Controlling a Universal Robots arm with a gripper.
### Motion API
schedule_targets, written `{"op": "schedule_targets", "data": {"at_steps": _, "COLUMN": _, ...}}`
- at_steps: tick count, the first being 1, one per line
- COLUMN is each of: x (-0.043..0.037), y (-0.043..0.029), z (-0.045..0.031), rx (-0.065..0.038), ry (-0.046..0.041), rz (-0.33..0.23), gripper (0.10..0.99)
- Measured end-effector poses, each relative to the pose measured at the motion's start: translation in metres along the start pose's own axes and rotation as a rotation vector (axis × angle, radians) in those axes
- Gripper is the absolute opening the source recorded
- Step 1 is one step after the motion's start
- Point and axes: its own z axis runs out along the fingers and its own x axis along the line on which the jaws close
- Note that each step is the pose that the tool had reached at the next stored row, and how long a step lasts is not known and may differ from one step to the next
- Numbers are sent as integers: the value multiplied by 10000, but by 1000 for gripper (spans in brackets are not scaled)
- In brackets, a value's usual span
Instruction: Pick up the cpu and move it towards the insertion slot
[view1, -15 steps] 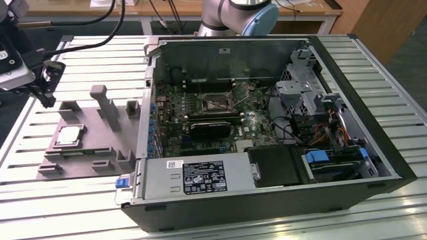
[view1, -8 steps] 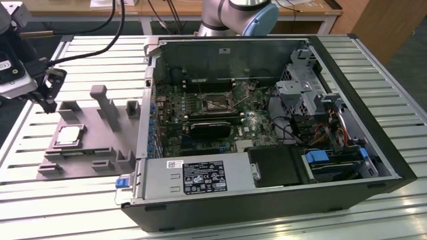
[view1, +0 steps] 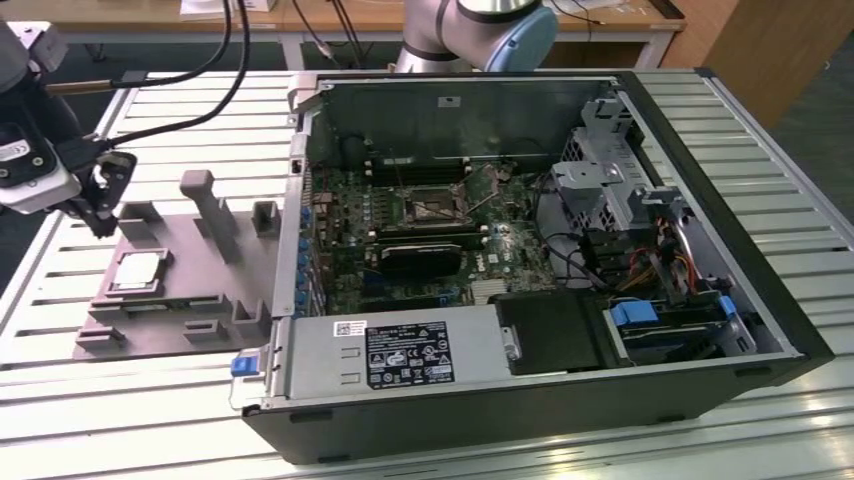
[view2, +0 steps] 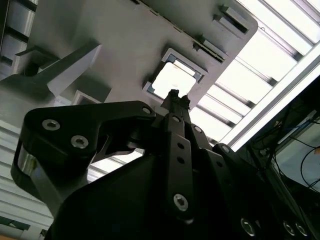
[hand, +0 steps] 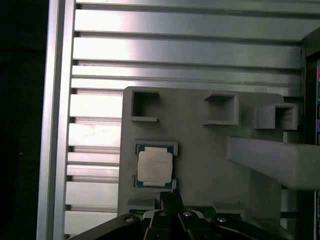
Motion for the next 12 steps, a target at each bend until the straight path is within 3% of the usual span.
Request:
{"op": "schedule_targets", "data": {"at_steps": 8, "x": 18, "y": -28, "z": 104, "rx": -11, "ry": -85, "rz": -17, "gripper": 102}}
{"op": "schedule_targets", "data": {"at_steps": 12, "x": 35, "y": -31, "z": 151, "rx": -77, "ry": -135, "rz": -25, "gripper": 102}}
